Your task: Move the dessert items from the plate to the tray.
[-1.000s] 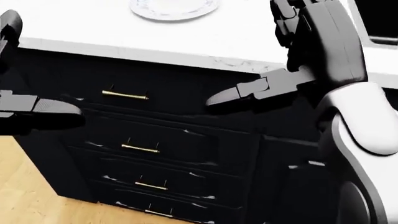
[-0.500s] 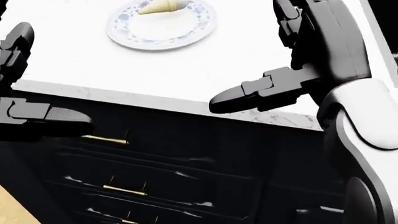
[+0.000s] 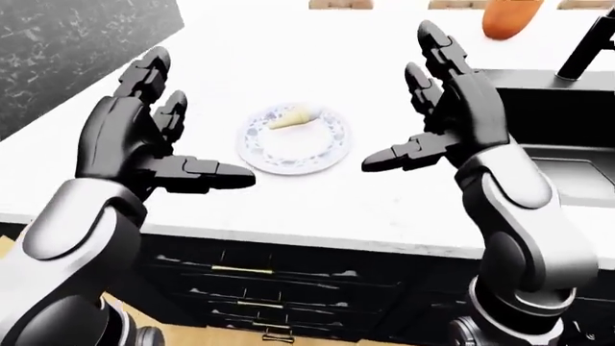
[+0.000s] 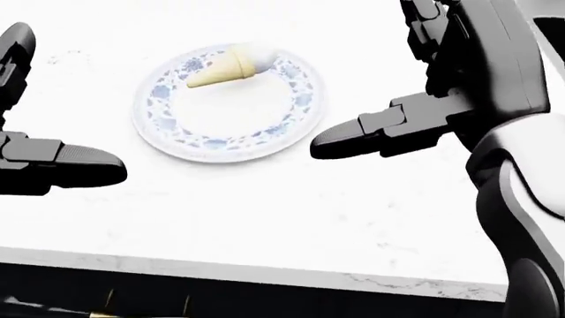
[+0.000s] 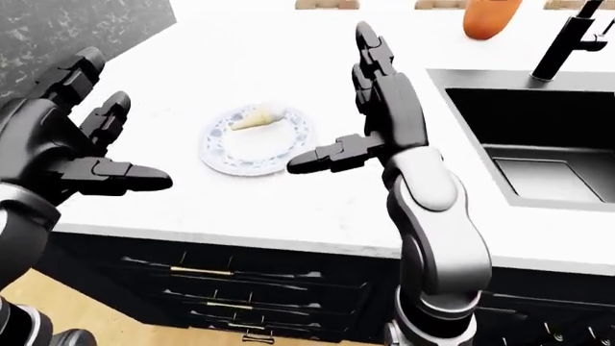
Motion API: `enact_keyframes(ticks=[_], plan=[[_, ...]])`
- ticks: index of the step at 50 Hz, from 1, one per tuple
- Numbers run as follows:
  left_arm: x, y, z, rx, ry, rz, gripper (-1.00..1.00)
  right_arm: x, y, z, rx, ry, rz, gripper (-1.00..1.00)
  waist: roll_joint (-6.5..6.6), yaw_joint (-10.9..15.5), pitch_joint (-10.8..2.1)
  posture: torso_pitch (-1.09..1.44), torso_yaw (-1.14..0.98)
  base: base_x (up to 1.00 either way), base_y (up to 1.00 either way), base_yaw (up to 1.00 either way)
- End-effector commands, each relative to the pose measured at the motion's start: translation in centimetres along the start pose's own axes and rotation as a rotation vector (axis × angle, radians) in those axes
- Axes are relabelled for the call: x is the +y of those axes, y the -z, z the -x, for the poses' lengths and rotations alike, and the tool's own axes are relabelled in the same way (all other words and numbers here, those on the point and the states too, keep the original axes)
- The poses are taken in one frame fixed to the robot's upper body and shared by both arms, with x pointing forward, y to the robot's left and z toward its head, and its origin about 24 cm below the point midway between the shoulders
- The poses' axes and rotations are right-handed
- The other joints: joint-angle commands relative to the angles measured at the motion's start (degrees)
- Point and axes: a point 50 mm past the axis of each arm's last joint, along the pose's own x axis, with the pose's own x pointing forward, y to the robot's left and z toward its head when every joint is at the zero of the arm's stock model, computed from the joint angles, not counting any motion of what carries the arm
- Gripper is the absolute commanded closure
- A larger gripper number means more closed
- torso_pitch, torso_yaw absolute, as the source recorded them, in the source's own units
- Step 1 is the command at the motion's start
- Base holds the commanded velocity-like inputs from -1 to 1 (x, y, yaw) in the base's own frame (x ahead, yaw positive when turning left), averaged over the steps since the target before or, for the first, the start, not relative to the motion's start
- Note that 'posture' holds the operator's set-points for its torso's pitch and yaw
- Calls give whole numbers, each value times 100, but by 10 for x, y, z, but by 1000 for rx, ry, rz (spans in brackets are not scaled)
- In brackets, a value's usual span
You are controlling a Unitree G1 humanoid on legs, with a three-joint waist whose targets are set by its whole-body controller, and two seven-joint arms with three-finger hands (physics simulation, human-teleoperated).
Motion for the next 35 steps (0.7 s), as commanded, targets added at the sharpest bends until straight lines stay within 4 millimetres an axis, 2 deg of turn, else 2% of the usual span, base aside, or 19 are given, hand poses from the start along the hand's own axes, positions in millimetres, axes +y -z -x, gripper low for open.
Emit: enact_keyframes(ticks=[1, 2, 3, 4, 6, 7, 9, 10, 14, 15, 16, 20, 21, 22, 24, 25, 28, 31, 35], plan=[[0, -12, 2, -76, -1, -2, -100, -4, -14, 2, -82, 26, 13, -100, 15, 11, -185, 0, 0, 0, 44, 0], [0, -13, 2, -77, -1, -3, -100, -4, -14, 2, -82, 27, 13, -100, 22, -23, -135, 0, 0, 0, 43, 0], [0, -14, 2, -78, -2, -3, -100, -5, -14, 2, -81, 29, 13, -100, -138, 15, -104, 0, 0, 0, 28, 0], [0, -15, 2, -79, -2, -3, -100, -6, -15, 3, -82, 29, 9, -100, -116, 9, -38, 0, 0, 0, 0, 0], [-1, -16, 1, -82, -1, -9, -100, -7, -17, 4, -85, 33, 7, -100, -31, 30, -90, 0, 0, 0, 0, 0], [-1, -15, 2, -80, -1, -11, -100, -8, -17, 4, -86, 35, 10, -100, 19, -13, -30, 0, 0, 0, 0, 0], [-1, -15, 2, -81, -1, -10, -100, -9, -18, 4, -87, 38, 18, -100, 299, -53, 13, 0, 0, 0, 2, 0], [-2, -16, 2, -81, 0, -11, -100, -10, -19, 5, -89, 39, 19, -100, 333, -99, -115, 0, 0, 0, 23, 0], [-2, -13, 1, -77, 0, -10, -100, -11, -18, 5, -93, 42, 17, -100, 181, -21, -97, 0, 0, 0, 37, 0], [-3, -13, 1, -77, 1, -10, -100, -11, -19, 5, -93, 42, 19, -100, 60, -28, -84, 0, 0, 0, 37, 0], [-3, -13, 1, -78, 2, -10, -100, -11, -18, 5, -93, 42, 19, -100, -150, -66, -19, 0, 0, 0, 36, 0], [-4, -13, 2, -79, 2, -12, -100, -11, -18, 5, -93, 38, 12, -100, -157, -133, -169, 0, 0, 0, 32, 0], [-4, -13, 1, -79, 3, -12, -100, -10, -19, 5, -92, 33, 13, -100, -31, -157, -85, 0, 0, 0, 0, 0], [-4, -13, 1, -79, 4, -12, -100, -9, -20, 5, -88, 24, 20, -100, 83, -142, -120, 0, 0, 0, 0, 0], [-4, -13, 1, -79, 5, -12, -100, -7, -24, 4, -84, 12, 33, -100, 435, -139, -94, 0, 0, 0, 0, 0], [-4, -12, 2, -79, 4, -11, -100, -7, -26, 4, -76, 7, 50, -100, 234, -160, -8, 0, 0, 0, 0, 0], [-4, -13, 3, -81, 4, -11, -100, -5, -37, 2, -27, -11, 103, -100, 222, -112, -35, 0, 0, 0, 0, 0], [-4, -13, 3, -81, 4, -10, -100, -2, -50, -5, -9, -30, 145, -100, 143, -84, 24, 0, 0, 0, 0, 0], [-4, -11, 2, -78, 4, -9, -100, 4, -60, -16, 66, -70, 208, -100, 147, -109, 16, 0, 0, 0, 0, 0]])
